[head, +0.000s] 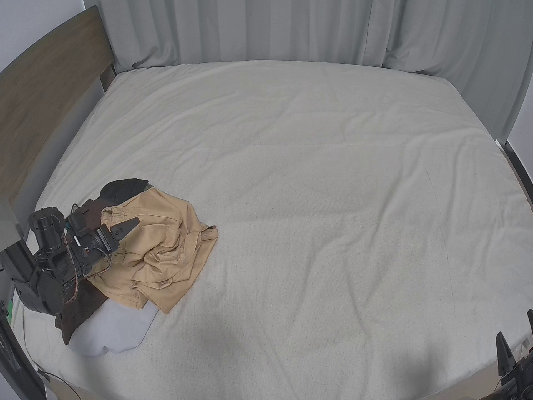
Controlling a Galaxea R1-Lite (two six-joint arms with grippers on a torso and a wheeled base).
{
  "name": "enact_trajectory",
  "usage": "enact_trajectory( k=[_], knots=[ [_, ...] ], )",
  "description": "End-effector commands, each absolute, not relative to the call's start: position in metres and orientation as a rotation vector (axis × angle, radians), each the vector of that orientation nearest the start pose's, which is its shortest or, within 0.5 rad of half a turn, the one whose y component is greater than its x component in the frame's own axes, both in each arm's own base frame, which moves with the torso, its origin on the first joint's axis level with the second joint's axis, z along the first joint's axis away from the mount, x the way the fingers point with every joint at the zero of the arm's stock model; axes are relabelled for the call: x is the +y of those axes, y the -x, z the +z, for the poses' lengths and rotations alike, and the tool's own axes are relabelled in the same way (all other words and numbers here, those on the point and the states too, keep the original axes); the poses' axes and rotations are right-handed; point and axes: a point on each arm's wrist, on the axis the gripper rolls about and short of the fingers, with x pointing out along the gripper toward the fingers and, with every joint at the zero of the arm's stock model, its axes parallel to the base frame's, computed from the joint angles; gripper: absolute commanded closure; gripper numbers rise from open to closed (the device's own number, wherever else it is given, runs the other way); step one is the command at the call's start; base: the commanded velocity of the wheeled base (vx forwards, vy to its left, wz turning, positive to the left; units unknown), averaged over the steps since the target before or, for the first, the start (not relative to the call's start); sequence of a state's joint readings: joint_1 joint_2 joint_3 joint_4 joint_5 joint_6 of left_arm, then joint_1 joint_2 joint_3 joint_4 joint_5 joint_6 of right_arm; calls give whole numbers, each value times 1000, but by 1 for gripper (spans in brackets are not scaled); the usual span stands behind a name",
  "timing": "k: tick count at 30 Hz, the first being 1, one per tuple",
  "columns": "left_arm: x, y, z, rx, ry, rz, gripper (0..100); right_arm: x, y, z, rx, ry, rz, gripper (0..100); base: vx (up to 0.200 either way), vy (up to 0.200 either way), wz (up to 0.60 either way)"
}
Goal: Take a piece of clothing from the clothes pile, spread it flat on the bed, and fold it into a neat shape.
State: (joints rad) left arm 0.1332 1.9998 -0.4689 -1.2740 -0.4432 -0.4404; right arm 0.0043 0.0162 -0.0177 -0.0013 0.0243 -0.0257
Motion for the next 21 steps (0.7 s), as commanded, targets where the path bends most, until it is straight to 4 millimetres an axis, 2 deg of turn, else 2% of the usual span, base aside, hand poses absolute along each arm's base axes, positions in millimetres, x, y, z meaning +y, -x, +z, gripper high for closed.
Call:
enact_trajectory(
  k=[1,5,14,21],
  knots=[
    [23,-305,75,324,530,-280,0,0,22,76,4,26,29,0,0,0,0],
    [13,-310,81,308,575,-305,0,0,22,76,6,26,29,0,0,0,0],
    [12,-311,77,321,572,-306,0,0,22,76,4,26,29,0,0,0,0],
    [10,-316,64,345,548,-305,0,0,22,76,4,26,29,0,0,0,0]
  ],
)
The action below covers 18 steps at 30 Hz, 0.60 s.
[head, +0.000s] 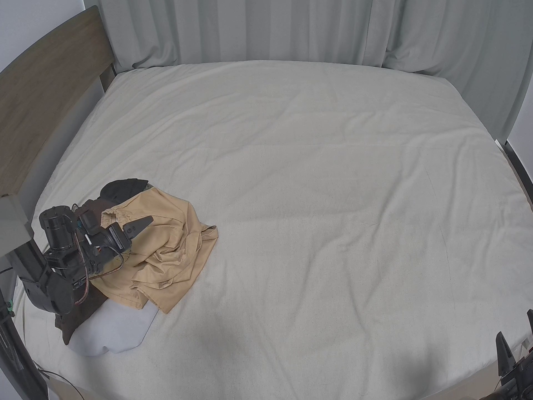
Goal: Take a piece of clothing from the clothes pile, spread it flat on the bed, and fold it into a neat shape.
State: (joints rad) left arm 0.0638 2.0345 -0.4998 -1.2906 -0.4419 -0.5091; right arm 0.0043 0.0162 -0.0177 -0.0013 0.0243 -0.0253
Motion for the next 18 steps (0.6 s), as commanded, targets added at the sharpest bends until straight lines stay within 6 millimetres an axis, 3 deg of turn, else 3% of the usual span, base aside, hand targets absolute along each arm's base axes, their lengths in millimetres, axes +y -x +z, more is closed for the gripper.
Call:
enact_trajectory(
  k=[1,14,15,18],
  knots=[
    [10,-317,63,344,545,-306,0,0,22,76,4,26,29,0,0,0,0],
    [13,-327,59,310,531,-304,0,0,22,76,4,26,28,0,0,0,0],
    [13,-327,59,310,531,-304,100,0,22,76,4,26,28,0,0,0,0],
    [13,-328,59,307,530,-305,100,0,22,76,3,26,28,0,0,0,0]
  ],
)
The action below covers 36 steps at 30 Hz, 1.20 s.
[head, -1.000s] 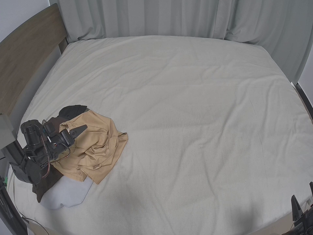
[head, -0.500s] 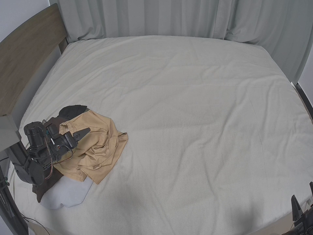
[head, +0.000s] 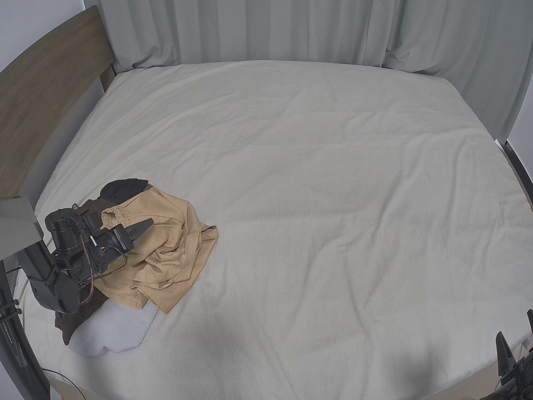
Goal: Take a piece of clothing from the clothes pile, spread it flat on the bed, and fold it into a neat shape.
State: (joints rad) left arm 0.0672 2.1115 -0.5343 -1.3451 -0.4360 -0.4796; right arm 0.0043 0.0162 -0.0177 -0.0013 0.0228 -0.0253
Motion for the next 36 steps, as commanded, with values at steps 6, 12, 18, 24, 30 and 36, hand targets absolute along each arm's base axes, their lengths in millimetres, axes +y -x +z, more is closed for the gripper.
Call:
enact_trajectory(
  k=[6,12,18,24,30,36],
  knots=[
    [13,-326,59,308,532,-308,100,0,22,76,4,26,28,0,0,0,0],
    [8,-314,61,285,525,-336,100,0,22,76,4,26,28,0,0,0,0],
    [-8,-291,71,243,507,-399,100,0,22,76,4,26,28,0,0,0,0],
    [-21,-270,92,206,490,-460,100,0,22,76,4,26,26,0,0,0,0],
    [-33,-263,101,186,480,-511,100,0,22,76,4,25,25,0,0,0,0],
    [-38,-262,102,188,476,-530,100,0,22,76,4,25,25,0,0,0,0]
  ],
)
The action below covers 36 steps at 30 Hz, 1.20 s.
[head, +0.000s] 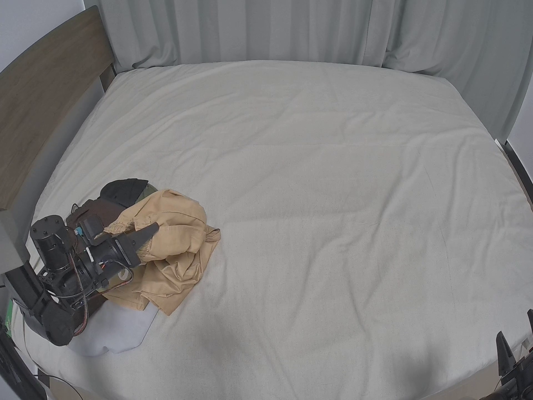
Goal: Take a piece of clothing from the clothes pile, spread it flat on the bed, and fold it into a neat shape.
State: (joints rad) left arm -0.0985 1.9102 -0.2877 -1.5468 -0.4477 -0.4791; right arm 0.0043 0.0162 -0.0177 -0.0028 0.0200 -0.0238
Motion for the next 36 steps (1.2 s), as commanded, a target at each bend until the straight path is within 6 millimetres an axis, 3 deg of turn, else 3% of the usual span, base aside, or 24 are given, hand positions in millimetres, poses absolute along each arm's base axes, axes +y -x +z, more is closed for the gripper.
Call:
enact_trajectory(
  k=[1,10,16,22,36],
  knots=[
    [-38,-262,102,187,476,-530,100,0,22,76,3,25,25,0,0,0,0],
    [-40,-256,118,136,495,-543,100,0,22,76,4,25,25,0,0,0,0],
    [-52,-250,146,57,642,-550,100,0,22,76,4,25,25,0,0,0,0],
    [-57,-247,148,51,652,-551,100,0,22,76,3,25,25,0,0,0,0],
    [-108,-214,178,-56,864,-524,100,0,22,76,4,25,25,0,0,0,0]
  ],
)
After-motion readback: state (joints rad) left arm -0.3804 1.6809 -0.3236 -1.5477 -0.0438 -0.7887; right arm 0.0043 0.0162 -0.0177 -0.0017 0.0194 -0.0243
